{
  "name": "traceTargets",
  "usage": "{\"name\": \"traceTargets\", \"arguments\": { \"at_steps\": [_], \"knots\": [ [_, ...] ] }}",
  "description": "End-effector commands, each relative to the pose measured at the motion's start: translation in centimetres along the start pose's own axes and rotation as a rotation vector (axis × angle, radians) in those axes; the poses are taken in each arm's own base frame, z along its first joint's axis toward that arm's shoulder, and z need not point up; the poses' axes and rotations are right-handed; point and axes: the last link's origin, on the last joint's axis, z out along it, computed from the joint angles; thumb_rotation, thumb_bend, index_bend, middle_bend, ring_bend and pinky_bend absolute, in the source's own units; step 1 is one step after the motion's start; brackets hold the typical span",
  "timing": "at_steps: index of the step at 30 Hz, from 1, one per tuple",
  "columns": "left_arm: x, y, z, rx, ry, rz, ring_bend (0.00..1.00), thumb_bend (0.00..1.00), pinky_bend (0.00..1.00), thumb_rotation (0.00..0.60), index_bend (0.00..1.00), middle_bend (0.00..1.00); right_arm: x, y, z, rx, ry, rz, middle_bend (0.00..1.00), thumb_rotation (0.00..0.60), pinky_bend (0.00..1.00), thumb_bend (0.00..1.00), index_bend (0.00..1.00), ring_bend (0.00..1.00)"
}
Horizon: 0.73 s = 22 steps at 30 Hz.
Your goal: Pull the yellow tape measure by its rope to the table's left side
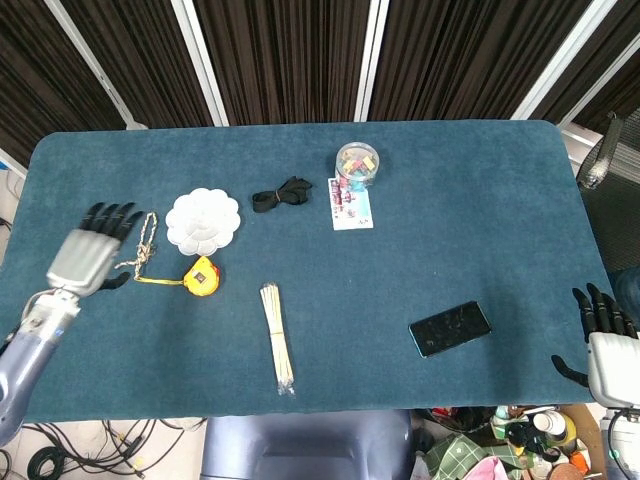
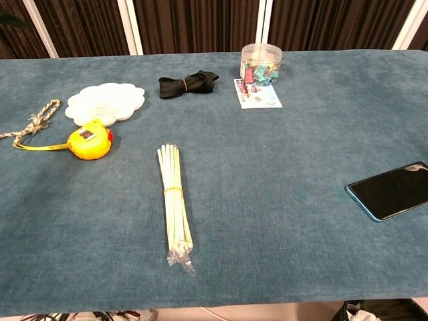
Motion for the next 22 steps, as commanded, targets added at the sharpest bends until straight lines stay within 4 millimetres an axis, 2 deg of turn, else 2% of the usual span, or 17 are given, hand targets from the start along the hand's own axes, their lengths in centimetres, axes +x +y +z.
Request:
{"name": "traceTargets", "arguments": {
  "at_steps": [1, 6, 11, 16, 22],
  "knots": [
    [-1.8, -3.7, -6.6, 0.180, 0.033, -0.026, 0.00, 0.21, 0.00, 0.600, 0.00, 0.00, 0.0, -0.1, 0.0, 0.002, 0.001, -0.001, 0.00, 0.600, 0.16, 0.07, 0.01, 0.06],
    [-3.0, -6.3, -12.1, 0.300, 0.026, -0.170, 0.00, 0.21, 0.00, 0.600, 0.00, 0.00, 0.0, -0.2, -0.1, 0.003, 0.004, -0.003, 0.00, 0.600, 0.16, 0.07, 0.01, 0.06],
    [-2.4, -7.4, -15.5, 0.334, 0.087, -0.272, 0.00, 0.21, 0.00, 0.600, 0.03, 0.00, 0.0, -0.3, -0.1, 0.010, 0.007, -0.006, 0.00, 0.600, 0.16, 0.07, 0.01, 0.06],
    [-1.2, -7.9, -17.8, 0.377, 0.138, -0.286, 0.00, 0.21, 0.00, 0.600, 0.05, 0.00, 0.0, -0.3, 0.0, 0.008, 0.011, -0.006, 0.00, 0.600, 0.16, 0.07, 0.01, 0.06],
    [-0.9, -8.1, -18.3, 0.385, 0.143, -0.289, 0.00, 0.21, 0.00, 0.600, 0.07, 0.00, 0.0, -0.5, 0.0, 0.010, 0.011, 0.000, 0.00, 0.600, 0.16, 0.07, 0.01, 0.06]
  ]
}}
